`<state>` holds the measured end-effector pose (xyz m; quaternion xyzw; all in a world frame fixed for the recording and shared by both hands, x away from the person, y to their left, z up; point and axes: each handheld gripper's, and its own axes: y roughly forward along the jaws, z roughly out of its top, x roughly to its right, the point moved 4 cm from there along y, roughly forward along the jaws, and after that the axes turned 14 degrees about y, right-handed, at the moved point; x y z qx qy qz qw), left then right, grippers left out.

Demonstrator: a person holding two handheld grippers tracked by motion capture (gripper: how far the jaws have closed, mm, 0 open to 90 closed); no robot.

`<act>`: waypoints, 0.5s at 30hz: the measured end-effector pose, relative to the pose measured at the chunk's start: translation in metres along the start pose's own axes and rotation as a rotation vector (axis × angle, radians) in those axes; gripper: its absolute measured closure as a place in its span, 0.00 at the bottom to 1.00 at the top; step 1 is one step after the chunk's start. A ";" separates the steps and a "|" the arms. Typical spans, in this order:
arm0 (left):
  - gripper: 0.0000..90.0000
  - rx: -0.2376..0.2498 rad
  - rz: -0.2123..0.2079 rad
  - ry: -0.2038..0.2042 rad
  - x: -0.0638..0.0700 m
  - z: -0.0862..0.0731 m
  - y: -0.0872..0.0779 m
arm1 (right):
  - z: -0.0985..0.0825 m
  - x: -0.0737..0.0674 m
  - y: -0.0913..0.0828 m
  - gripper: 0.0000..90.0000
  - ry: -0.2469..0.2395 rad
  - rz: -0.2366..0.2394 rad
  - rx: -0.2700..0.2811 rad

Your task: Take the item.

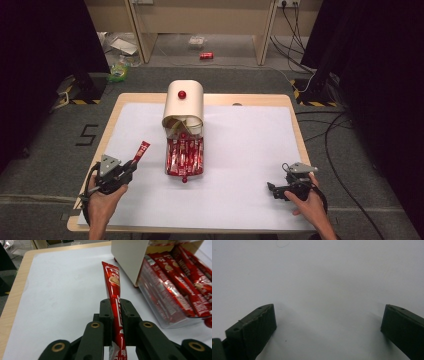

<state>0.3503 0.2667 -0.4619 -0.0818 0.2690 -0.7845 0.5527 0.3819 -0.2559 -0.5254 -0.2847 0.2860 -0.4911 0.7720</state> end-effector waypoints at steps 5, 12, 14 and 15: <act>0.89 0.002 0.023 -0.024 -0.005 -0.007 0.007 | 0.000 0.000 0.000 0.01 0.000 0.000 0.000; 0.89 -0.013 0.040 -0.046 -0.013 -0.016 0.012 | 0.000 0.000 0.000 0.01 0.000 0.000 0.000; 0.89 -0.018 0.043 -0.049 -0.014 -0.018 0.014 | 0.000 0.000 0.000 0.01 0.000 0.000 0.000; 0.89 -0.020 0.045 -0.052 -0.014 -0.019 0.014 | 0.000 0.000 0.000 0.01 0.000 0.000 0.000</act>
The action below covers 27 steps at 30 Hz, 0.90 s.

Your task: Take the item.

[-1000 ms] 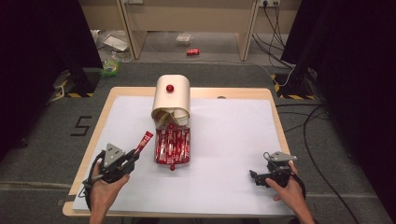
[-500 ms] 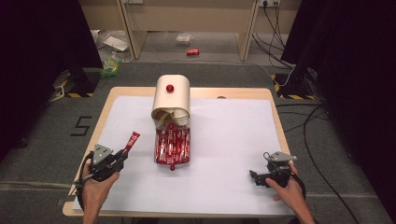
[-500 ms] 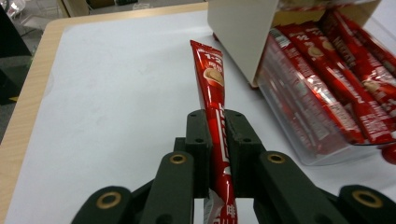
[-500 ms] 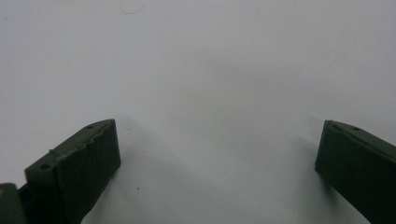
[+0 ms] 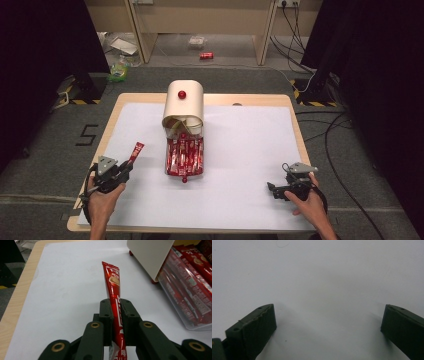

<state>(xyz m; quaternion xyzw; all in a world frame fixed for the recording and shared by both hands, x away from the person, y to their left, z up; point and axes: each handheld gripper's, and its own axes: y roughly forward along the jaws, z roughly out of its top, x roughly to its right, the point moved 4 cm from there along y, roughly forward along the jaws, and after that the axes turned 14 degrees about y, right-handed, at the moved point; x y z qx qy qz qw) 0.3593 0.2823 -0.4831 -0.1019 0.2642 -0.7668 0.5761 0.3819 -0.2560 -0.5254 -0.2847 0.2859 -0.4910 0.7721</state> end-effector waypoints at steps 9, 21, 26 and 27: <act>0.89 -0.028 0.007 -0.004 -0.001 -0.008 0.009 | 0.000 0.000 0.000 0.01 0.000 0.000 0.000; 0.88 -0.059 0.007 -0.011 0.001 -0.017 0.019 | 0.000 0.000 0.000 0.01 0.000 -0.001 0.002; 0.88 -0.075 0.001 -0.011 0.002 -0.019 0.022 | 0.000 0.000 0.000 0.01 0.000 -0.001 0.001; 0.87 -0.080 0.000 -0.008 0.003 -0.019 0.023 | 0.000 0.000 0.000 0.01 -0.003 -0.001 0.002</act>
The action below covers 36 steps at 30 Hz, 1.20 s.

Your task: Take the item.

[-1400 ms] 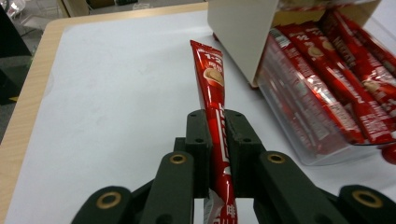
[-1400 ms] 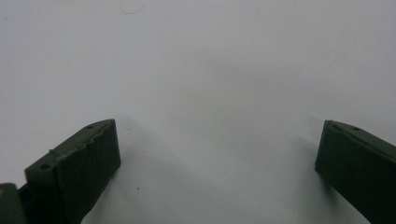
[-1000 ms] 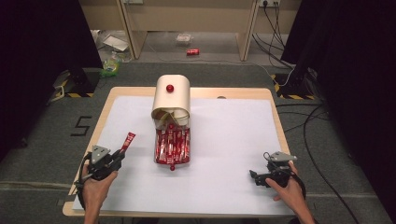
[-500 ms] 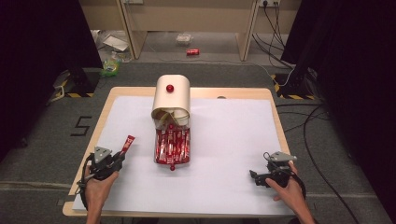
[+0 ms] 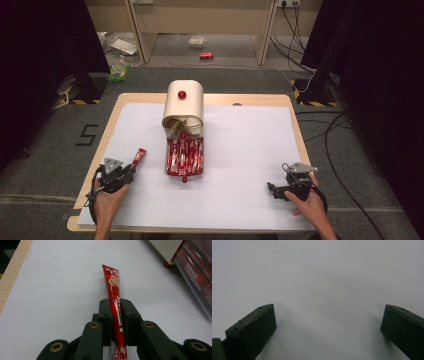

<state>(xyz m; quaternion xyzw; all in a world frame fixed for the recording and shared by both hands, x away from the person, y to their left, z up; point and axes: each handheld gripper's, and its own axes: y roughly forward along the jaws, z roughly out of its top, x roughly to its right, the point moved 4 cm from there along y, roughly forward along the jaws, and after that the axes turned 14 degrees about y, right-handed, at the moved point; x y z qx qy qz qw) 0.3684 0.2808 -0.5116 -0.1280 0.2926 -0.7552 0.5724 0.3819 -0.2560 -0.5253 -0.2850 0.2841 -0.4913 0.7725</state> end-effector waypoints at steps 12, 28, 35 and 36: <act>0.75 -0.015 -0.007 -0.001 0.003 0.000 0.001 | 0.000 0.000 0.000 0.01 0.004 0.001 -0.001; 0.31 0.111 -0.058 -0.055 0.011 0.020 -0.010 | 0.000 0.000 0.000 0.01 0.003 0.001 0.000; 0.17 0.175 -0.103 -0.058 0.017 0.027 -0.015 | 0.000 0.000 0.000 0.01 0.003 0.001 -0.001; 0.16 0.179 -0.103 -0.055 0.017 0.027 -0.015 | 0.000 0.000 0.000 0.01 0.003 0.001 -0.001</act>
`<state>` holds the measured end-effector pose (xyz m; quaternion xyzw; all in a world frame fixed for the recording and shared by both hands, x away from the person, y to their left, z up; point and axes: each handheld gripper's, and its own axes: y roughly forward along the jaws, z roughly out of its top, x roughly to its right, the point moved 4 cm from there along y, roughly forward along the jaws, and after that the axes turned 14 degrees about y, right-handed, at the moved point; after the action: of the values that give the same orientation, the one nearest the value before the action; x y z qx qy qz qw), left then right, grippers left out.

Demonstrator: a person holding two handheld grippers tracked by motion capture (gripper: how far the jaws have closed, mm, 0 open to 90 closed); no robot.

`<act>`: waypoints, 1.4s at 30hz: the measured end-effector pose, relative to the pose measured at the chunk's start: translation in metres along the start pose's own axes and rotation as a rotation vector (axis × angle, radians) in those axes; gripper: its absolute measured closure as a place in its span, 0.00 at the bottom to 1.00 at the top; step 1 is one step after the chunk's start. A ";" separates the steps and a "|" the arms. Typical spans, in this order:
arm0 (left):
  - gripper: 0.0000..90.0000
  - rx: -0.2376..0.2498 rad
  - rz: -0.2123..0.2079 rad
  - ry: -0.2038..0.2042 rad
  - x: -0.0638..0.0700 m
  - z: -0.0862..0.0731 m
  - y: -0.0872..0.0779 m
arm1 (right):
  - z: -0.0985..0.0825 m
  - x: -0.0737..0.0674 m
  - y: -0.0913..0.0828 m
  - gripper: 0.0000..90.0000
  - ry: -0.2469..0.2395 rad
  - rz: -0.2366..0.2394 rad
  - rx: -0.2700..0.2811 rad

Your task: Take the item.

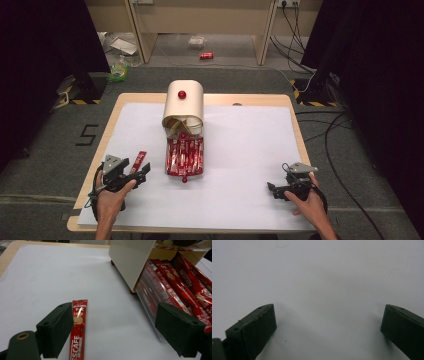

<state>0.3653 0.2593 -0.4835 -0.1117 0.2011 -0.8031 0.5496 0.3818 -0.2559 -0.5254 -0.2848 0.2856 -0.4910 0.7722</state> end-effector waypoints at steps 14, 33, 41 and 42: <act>0.17 0.020 -0.069 0.040 0.029 0.005 -0.001 | 0.000 0.000 0.000 0.01 0.000 0.000 0.001; 0.17 0.020 -0.093 0.074 0.045 -0.004 -0.006 | 0.000 0.000 0.000 0.01 0.000 0.000 0.000; 0.17 0.003 -0.101 0.080 0.049 -0.012 -0.006 | 0.000 0.000 0.000 0.01 -0.001 -0.001 0.002; 0.17 0.001 -0.103 0.084 0.050 -0.012 -0.006 | 0.000 0.000 0.000 0.01 -0.003 -0.001 0.002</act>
<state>0.3366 0.2171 -0.4938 -0.0879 0.2177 -0.8343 0.4988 0.3819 -0.2561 -0.5253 -0.2848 0.2838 -0.4912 0.7727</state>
